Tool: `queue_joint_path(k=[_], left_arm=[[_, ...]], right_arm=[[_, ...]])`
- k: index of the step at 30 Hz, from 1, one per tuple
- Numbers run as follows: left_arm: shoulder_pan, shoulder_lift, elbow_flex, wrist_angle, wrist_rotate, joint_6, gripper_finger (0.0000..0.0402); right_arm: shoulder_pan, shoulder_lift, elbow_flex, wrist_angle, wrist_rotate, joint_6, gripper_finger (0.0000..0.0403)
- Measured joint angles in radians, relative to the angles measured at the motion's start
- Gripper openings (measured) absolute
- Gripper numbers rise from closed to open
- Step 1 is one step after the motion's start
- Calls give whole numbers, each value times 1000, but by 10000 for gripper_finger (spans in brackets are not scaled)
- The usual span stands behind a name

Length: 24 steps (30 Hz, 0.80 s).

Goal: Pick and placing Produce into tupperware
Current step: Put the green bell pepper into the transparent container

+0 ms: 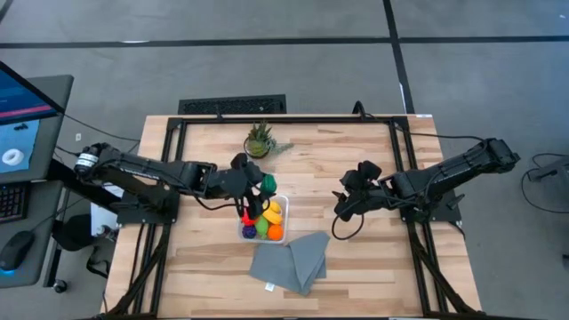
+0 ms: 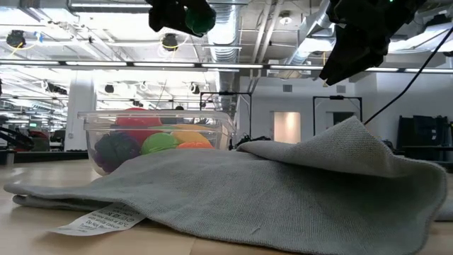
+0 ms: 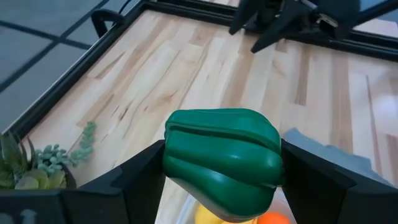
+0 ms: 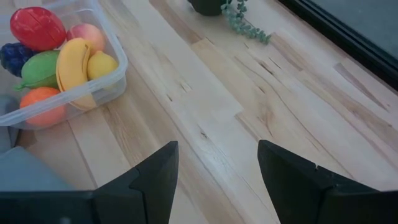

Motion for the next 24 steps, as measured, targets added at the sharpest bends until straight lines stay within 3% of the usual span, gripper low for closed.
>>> queue_joint_path(k=[10, 24], left_arm=[[-33, -6, -12, -32, 2, 75, 259], [-33, 100, -56, -15, 139, 88, 259]], right_arm=[[-1, 0, 0, 4, 0, 9, 245], [-1, 0, 0, 55, 0, 10, 245]])
